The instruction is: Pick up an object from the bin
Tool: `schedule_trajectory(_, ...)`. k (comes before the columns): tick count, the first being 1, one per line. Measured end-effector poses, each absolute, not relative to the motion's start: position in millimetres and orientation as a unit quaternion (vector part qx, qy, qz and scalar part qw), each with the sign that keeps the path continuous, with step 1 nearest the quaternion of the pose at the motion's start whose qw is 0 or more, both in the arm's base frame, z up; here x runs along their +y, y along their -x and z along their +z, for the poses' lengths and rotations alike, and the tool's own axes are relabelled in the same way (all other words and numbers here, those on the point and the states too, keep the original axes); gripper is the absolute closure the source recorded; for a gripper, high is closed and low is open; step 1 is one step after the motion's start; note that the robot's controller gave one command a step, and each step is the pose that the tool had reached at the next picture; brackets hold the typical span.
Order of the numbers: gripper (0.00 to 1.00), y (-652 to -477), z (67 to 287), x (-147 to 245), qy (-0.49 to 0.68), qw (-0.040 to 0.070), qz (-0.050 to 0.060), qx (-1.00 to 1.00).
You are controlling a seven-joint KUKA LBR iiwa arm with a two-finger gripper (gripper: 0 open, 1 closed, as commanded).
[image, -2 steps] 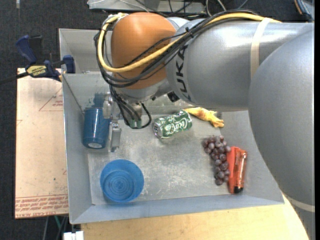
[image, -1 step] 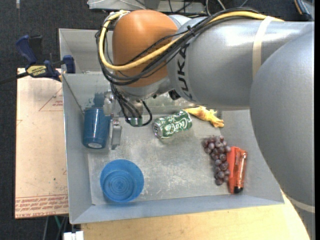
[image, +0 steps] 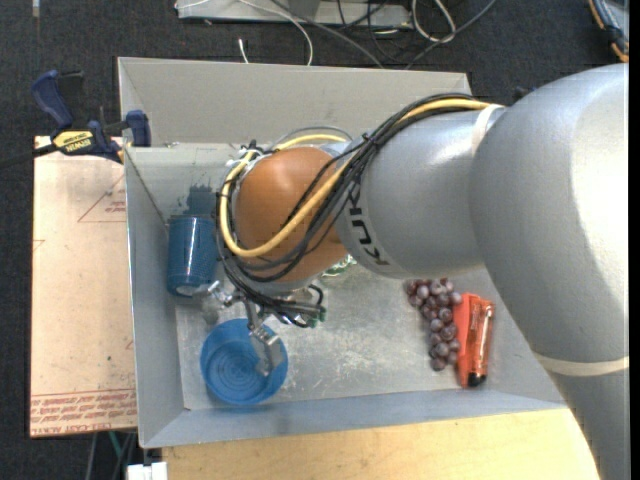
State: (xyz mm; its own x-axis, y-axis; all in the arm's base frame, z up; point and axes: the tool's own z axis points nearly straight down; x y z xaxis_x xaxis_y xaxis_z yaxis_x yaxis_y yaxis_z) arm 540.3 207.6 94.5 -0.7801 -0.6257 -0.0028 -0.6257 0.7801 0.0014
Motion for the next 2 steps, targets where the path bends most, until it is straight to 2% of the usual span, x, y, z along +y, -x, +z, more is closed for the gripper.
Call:
schedule_trajectory(1,0.00,-490.1,149,203,0.153,0.000,0.002,0.988)
schedule_trajectory(2,0.00,-531.8,74,206,0.370,-0.002,0.002,0.929)
